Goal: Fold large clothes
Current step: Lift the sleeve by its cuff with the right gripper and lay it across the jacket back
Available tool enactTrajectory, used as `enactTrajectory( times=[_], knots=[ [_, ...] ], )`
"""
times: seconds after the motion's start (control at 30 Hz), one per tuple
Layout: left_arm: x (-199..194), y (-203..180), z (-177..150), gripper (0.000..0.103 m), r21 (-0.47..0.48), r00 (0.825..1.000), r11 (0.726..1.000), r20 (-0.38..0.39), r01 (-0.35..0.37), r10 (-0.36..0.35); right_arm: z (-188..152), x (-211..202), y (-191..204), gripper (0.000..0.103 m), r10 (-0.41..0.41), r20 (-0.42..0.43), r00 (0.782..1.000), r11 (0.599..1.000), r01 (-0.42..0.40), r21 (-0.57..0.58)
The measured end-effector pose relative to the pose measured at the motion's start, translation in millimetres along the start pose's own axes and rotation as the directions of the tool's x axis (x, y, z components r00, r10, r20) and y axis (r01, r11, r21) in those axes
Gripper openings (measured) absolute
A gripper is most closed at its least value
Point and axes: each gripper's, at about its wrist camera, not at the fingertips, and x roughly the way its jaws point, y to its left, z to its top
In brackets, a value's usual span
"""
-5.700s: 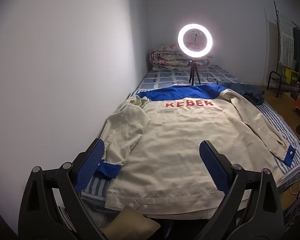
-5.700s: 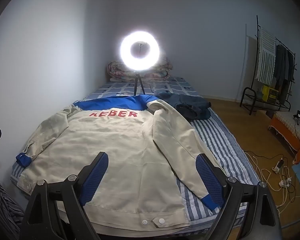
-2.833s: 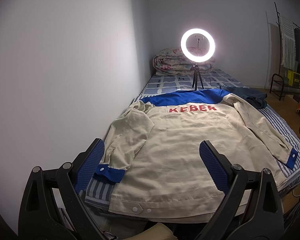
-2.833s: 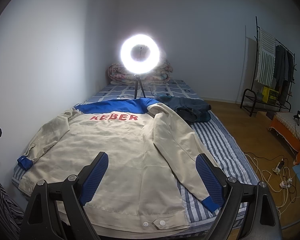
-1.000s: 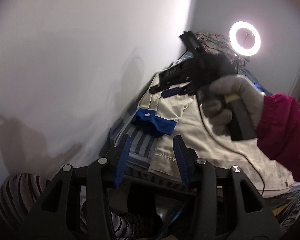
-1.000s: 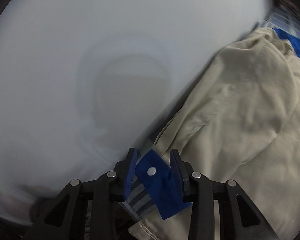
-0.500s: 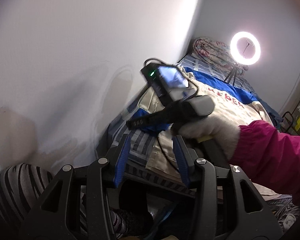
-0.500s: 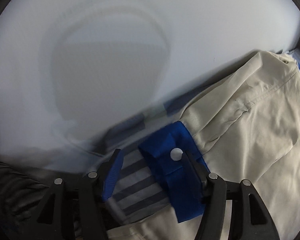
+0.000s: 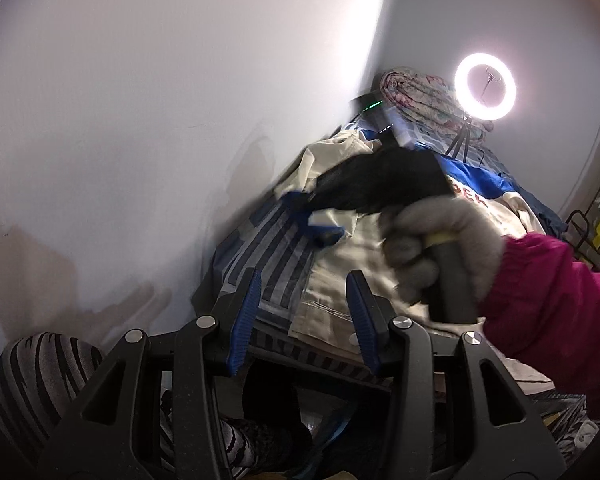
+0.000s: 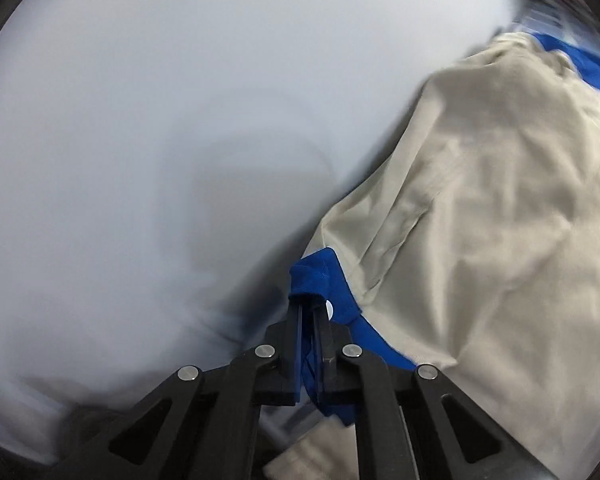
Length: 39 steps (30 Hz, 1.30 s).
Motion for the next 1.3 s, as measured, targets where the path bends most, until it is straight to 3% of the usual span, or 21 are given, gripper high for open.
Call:
enactTrajectory(
  times=[0.23,0.33,0.37,0.47,0.6,0.8,0.93,1.13,1.2,1.3],
  knots=[
    [2,-10,2,0.046,0.041,1.0,0.999,-0.012,-0.003,0.003,-24,-106,-45,0.002,0.058,0.239,0.969,0.99,-0.087,0.114],
    [6,-13,7,0.046,0.048,1.0,0.999,-0.025,0.005,-0.004,-53,-145,-51,0.002,0.037,0.288,0.957,0.984,-0.086,0.158],
    [8,-14,10,0.046,0.046,1.0,0.999,-0.029,0.013,-0.012,-33,-143,-36,0.002,0.028,0.293,0.956,0.983,-0.08,0.168],
    [11,-17,20,0.046,0.049,0.999,0.998,-0.026,0.034,-0.033,-54,-174,-24,0.002,-0.028,0.327,0.945,0.975,-0.047,0.219],
    [14,-33,35,0.046,0.099,0.999,0.994,-0.01,0.05,-0.049,-90,-200,-63,0.002,-0.058,0.366,0.929,0.932,-0.081,0.353],
    [39,-68,51,0.046,0.167,0.99,0.976,-0.052,0.137,-0.13,-143,-218,-96,0.002,-0.07,0.366,0.928,0.833,-0.147,0.533],
    [62,-84,57,0.046,0.171,0.98,0.968,-0.109,0.182,-0.165,-156,-218,-118,0.002,-0.083,0.378,0.922,0.788,-0.172,0.592],
    [91,-96,58,0.046,0.14,0.967,0.967,-0.172,0.211,-0.186,-166,-221,-144,0.002,-0.213,0.263,0.941,0.762,-0.008,0.647],
    [98,-96,57,0.046,0.116,0.96,0.968,-0.196,0.223,-0.198,-165,-224,-143,0.003,-0.224,0.234,0.946,0.779,0.029,0.627],
    [119,-101,56,0.046,0.082,0.947,0.967,-0.237,0.243,-0.217,-157,-227,-141,0.017,-0.206,0.221,0.953,0.817,0.043,0.575]
  ],
)
